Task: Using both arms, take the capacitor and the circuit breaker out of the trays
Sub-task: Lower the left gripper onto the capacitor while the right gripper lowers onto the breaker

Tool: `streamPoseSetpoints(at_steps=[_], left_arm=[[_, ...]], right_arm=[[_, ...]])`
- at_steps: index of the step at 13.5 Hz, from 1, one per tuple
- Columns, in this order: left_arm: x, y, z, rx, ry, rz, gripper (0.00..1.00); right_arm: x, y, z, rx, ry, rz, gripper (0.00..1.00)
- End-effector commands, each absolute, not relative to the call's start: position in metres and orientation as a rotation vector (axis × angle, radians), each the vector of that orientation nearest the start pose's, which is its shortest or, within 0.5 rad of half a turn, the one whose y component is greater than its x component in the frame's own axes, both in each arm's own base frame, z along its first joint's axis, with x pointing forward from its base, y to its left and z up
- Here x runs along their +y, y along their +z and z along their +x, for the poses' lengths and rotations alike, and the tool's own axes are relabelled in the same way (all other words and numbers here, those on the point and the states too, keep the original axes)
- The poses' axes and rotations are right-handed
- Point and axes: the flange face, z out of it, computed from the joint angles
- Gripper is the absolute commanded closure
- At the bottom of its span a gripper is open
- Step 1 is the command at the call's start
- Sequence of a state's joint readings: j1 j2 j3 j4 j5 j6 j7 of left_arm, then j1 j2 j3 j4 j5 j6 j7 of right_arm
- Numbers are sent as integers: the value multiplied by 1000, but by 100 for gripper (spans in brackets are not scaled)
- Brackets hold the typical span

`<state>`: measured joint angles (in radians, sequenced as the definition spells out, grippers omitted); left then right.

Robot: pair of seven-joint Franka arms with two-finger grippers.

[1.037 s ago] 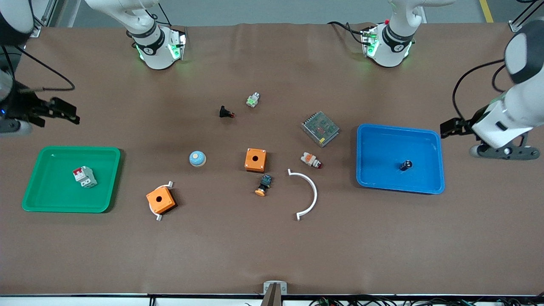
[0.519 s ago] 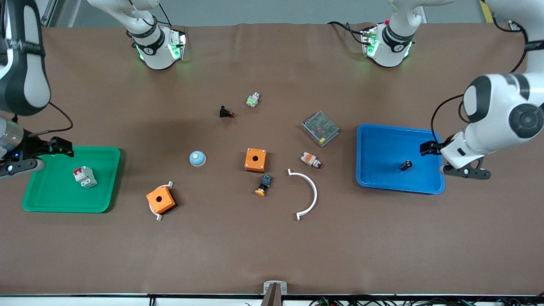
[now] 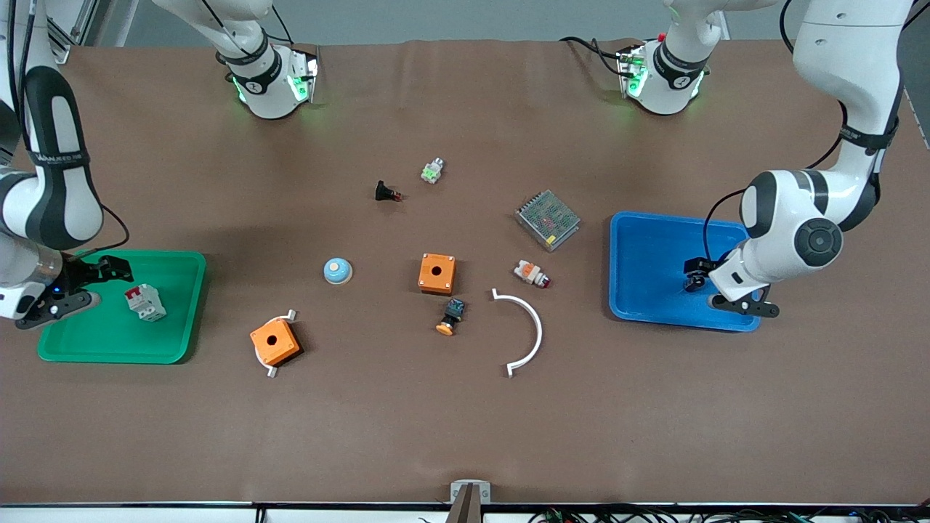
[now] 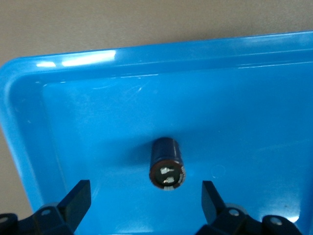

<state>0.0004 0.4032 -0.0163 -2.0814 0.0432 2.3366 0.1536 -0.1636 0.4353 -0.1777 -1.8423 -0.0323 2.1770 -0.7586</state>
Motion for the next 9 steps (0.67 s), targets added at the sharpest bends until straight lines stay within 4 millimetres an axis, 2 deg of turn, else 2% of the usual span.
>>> streamPoseSetpoints(at_steps=[1,2,5,7,8,9], left_arm=[[-17,212,570,361,201,-3093,1],[-18,209,570,362,203,-3095,5],[-21,207,569,372,210,-3096,25],[-22,207,570,375,207,-3096,41],[-23,207,571,375,205,-3097,50],[-23,209,572,375,200,-3097,59]], right_arm=[[-211,265,600,-783,204,-3061,7],[-211,257,601,-813,197,-3056,9],[-211,234,603,-810,190,-3036,15],[-210,223,606,-844,171,-3031,24],[-211,217,607,-861,163,-3032,33],[-210,216,608,-869,165,-3029,49]])
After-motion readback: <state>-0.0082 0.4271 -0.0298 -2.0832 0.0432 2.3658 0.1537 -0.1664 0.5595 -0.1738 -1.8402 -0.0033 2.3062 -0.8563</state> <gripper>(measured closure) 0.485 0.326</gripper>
